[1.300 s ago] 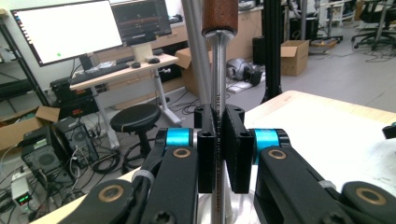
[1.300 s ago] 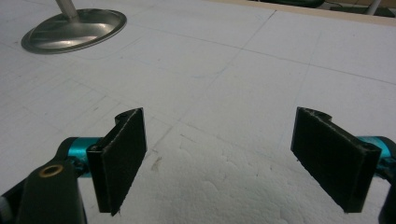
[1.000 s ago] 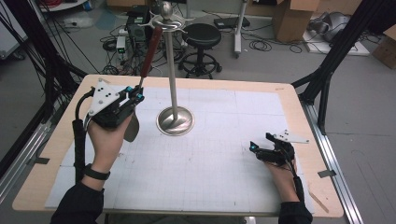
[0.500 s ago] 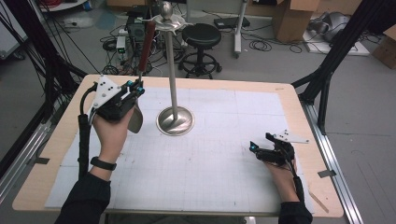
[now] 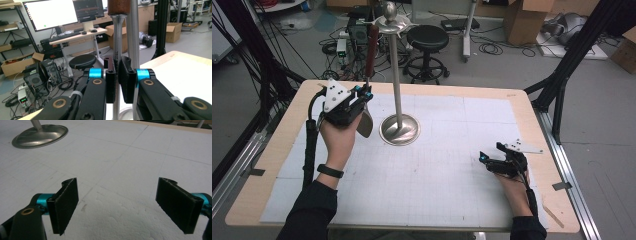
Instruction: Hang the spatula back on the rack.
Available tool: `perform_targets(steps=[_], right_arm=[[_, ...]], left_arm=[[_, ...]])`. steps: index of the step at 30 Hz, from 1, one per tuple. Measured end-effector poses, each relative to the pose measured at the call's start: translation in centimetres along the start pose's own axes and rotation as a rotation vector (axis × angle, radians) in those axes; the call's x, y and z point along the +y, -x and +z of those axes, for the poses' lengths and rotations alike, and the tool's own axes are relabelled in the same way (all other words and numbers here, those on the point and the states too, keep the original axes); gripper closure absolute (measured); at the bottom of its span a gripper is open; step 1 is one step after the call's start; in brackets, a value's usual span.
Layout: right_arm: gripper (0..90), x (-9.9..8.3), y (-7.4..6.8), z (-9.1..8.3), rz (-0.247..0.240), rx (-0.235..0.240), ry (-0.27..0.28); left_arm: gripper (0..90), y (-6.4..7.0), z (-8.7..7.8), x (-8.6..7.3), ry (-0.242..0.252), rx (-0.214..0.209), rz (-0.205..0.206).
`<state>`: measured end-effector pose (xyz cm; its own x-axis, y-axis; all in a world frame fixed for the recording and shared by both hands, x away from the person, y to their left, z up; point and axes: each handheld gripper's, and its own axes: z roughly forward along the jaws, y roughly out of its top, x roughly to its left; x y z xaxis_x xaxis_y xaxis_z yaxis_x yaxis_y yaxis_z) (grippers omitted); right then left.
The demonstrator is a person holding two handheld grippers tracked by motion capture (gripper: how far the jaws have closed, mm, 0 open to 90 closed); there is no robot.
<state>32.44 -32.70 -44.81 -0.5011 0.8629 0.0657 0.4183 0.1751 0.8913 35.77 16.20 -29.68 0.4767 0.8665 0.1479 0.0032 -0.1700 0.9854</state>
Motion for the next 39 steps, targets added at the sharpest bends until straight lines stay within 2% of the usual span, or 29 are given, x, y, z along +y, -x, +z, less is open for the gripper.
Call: perform_targets(steps=[5, 10, 11, 13, 16, 21, 22, 26, 29, 32, 33, 34, 36, 37, 39], right_arm=[[17.6, 0.0, 0.0, 0.0, 0.0, 0.0, 0.0], [17.6, 0.0, 0.0, 0.0, 0.0, 0.0, 0.0], [17.6, 0.0, 0.0, 0.0, 0.0, -0.001, 0.0], [17.6, 0.0, 0.0, 0.0, 0.002, 0.0, 0.0], [17.6, 0.0, 0.0, 0.0, 0.0, 0.0, 0.0], [17.6, 0.0, 0.0, 0.0, 0.0, -0.001, -0.002], [17.6, 0.0, 0.0, 0.0, 0.0, -0.001, -0.002], [17.5, 0.0, 0.0, 0.0, 0.002, 0.0, 0.0], [17.5, 0.0, 0.0, 0.0, -0.004, 0.0, 0.003], [17.5, 0.0, 0.0, 0.0, -0.003, -0.002, 0.002], [17.5, 0.0, 0.0, 0.0, -0.007, -0.003, 0.0], [17.5, 0.0, 0.0, 0.0, -0.007, -0.003, 0.0], [17.5, 0.0, 0.0, 0.0, -0.007, -0.003, 0.0], [17.5, 0.0, 0.0, 0.0, -0.005, -0.003, 0.001], [17.5, 0.0, 0.0, 0.0, -0.006, -0.003, 0.001]], left_arm=[[83.2, 0.1, 0.2, -0.1, -0.016, -0.01, -0.005], [80.4, 0.3, 0.2, 0.0, -0.005, -0.014, 0.028], [73.6, 0.3, 0.1, 0.1, -0.004, -0.014, 0.028], [70.7, 0.3, 0.0, 0.3, 0.004, -0.029, 0.013], [60.8, 0.1, -0.4, 0.3, -0.004, -0.056, 0.013], [38.0, -0.7, -1.9, -0.2, 0.005, -0.121, 0.004], [38.0, -0.8, -2.2, -0.3, 0.001, -0.131, 0.006], [29.4, -1.6, -3.9, -1.6, -0.02, -0.187, 0.023], [27.0, -2.6, -5.1, -2.9, -0.036, -0.232, 0.0], [26.2, -3.6, -6.0, -4.0, -0.049, -0.241, -0.004], [24.3, -4.3, -6.6, -5.0, -0.066, -0.256, -0.016], [22.9, -4.3, -6.6, -5.0, -0.066, -0.256, -0.016], [21.4, -4.9, -7.1, -5.9, -0.082, -0.261, -0.01], [20.6, -5.3, -7.6, -6.8, -0.09, -0.277, -0.006], [19.2, -5.4, -7.9, -7.2, -0.09, -0.281, -0.002]])
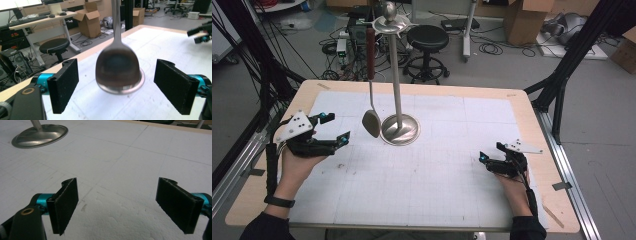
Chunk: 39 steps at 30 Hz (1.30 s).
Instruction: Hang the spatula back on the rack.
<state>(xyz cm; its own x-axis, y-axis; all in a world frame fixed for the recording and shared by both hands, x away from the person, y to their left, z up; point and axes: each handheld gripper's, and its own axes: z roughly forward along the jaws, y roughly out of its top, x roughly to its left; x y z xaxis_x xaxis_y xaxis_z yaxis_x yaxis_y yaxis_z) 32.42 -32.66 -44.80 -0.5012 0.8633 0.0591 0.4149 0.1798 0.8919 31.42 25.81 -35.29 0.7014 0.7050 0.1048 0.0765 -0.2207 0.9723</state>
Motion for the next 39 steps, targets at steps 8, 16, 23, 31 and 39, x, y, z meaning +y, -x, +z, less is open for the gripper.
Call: perform_targets(steps=[8, 16, 23, 31, 39], right_arm=[[17.4, 0.0, -0.1, 0.0, -0.008, -0.001, 0.0], [17.4, 0.0, -0.1, 0.0, -0.017, -0.001, -0.002], [17.5, 0.0, -0.1, 0.0, -0.016, -0.001, -0.002], [17.4, 0.0, -0.2, 0.0, -0.019, -0.003, -0.004], [17.4, 0.0, -0.2, 0.1, -0.018, -0.002, -0.004]], left_arm=[[17.3, -0.5, -0.8, -3.1, -0.019, -0.019, -0.024], [17.2, 0.1, -0.5, -5.7, -0.065, -0.008, -0.024], [16.8, -0.2, -1.4, -7.9, -0.053, 0.031, -0.068], [16.4, -0.2, -1.1, -8.8, -0.083, 0.031, -0.071], [16.4, 0.1, -0.8, -8.9, -0.095, 0.02, -0.052]])
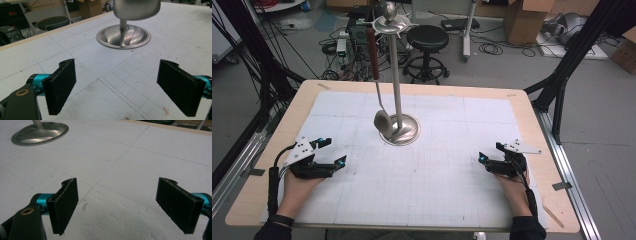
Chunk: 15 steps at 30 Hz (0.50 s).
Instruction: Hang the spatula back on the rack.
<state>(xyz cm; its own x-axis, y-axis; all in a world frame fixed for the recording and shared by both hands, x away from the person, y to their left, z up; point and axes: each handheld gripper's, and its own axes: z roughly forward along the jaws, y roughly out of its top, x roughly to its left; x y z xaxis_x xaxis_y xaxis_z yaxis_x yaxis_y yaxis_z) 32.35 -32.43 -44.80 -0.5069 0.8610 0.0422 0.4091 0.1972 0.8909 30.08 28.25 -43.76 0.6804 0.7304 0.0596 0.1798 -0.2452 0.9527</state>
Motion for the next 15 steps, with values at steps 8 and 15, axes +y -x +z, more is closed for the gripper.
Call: perform_targets(steps=[8, 15], right_arm=[[17.4, 0.0, -0.04, 0.0, -0.005, -0.002, -0.002], [17.4, 0.0, -0.02, 0.01, -0.004, -0.002, -0.002]], left_arm=[[16.4, 0.02, 0.02, -0.01, -0.002, 0.008, -0.003], [16.4, -0.07, 0.05, -0.05, -0.007, 0.014, -0.009]])
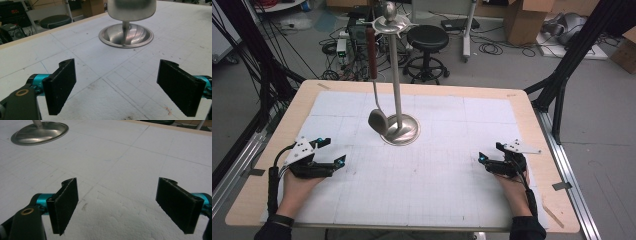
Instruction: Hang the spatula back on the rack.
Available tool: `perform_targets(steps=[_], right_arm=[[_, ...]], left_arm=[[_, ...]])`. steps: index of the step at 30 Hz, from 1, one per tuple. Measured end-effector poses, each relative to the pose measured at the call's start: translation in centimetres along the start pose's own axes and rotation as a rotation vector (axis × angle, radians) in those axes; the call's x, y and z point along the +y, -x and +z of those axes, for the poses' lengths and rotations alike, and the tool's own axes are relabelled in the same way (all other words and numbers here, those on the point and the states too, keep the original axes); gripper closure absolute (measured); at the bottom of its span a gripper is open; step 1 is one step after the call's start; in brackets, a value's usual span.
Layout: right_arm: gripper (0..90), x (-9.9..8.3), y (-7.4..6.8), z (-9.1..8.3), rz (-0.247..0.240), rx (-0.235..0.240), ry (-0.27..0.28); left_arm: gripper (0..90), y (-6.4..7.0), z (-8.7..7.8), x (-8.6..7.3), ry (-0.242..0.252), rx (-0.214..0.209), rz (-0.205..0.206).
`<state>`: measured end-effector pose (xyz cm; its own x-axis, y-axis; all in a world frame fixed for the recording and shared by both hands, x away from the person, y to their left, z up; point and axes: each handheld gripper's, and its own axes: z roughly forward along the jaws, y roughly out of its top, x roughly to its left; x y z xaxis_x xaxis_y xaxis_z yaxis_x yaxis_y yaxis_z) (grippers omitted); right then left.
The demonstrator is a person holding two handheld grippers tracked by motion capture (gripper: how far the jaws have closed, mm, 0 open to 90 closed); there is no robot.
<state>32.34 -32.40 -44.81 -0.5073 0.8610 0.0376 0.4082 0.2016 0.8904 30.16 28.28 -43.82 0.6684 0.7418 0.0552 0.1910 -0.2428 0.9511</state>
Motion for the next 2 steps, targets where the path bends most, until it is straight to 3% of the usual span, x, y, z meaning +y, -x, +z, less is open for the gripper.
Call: perform_targets(steps=[2], right_arm=[[17.4, 0.0, -0.01, -0.01, 0.001, 0.001, 0.0]], left_arm=[[16.4, -0.01, 0.01, 0.02, 0.002, 0.005, 0.001]])
